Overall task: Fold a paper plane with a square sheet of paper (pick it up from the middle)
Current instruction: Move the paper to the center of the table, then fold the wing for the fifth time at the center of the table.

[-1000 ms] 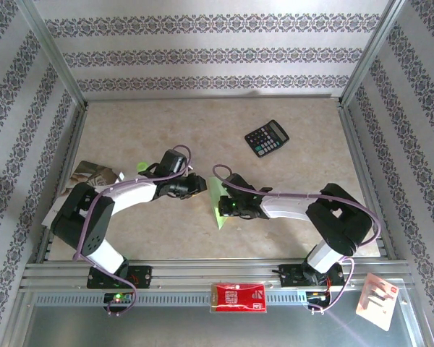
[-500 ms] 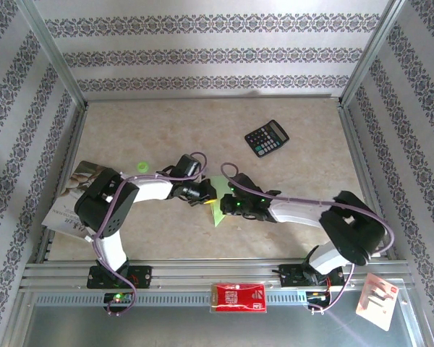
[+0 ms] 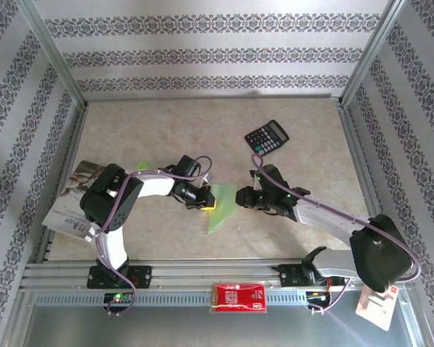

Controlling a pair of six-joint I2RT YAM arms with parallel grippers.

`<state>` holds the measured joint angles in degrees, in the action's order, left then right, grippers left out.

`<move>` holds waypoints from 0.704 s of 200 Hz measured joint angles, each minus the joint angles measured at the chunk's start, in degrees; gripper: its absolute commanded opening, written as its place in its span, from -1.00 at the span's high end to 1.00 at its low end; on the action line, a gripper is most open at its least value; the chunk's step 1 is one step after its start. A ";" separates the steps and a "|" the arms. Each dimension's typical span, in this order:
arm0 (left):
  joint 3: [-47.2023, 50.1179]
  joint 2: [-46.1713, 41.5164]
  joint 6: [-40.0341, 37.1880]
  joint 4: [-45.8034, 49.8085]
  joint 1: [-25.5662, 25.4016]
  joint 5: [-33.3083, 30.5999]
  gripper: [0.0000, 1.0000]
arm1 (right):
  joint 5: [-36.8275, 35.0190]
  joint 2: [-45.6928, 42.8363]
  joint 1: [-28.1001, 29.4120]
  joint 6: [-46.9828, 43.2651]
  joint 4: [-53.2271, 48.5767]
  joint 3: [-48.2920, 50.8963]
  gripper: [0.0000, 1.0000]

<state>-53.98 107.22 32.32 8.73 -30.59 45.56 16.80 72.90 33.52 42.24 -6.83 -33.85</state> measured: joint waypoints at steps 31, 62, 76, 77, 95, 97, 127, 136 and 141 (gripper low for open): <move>-1.33 0.11 -2.84 2.84 0.13 0.52 0.90 | 2.19 4.59 0.13 3.10 4.31 2.03 0.31; -1.95 0.44 -4.07 3.91 0.33 0.50 0.90 | 3.93 9.29 1.07 5.51 8.39 3.10 0.30; -1.95 0.63 -4.31 4.17 0.33 0.52 0.90 | 4.55 9.81 1.25 6.08 9.79 3.41 0.30; -1.95 0.63 -4.31 4.17 0.33 0.50 0.90 | 4.59 9.86 1.25 6.12 9.94 3.43 0.30; -1.95 0.74 -4.31 4.17 0.33 0.52 0.90 | 5.03 10.03 1.25 6.91 11.87 3.78 0.35; -1.95 0.74 -4.31 4.17 0.33 0.52 0.90 | 5.05 10.05 1.25 6.95 11.98 3.85 0.37; -1.92 0.76 -4.28 4.17 0.33 0.52 0.90 | 5.38 10.62 1.25 7.96 14.08 4.63 0.61; -1.92 0.76 -4.28 4.15 0.33 0.52 0.89 | 5.38 10.62 1.25 8.55 14.34 4.79 0.69; -1.92 0.76 -4.28 4.17 0.33 0.52 0.89 | 5.38 10.62 1.25 8.55 14.43 4.83 0.73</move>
<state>-55.90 107.98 28.03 12.91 -30.26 46.09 22.17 83.53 34.76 50.78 7.60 -29.02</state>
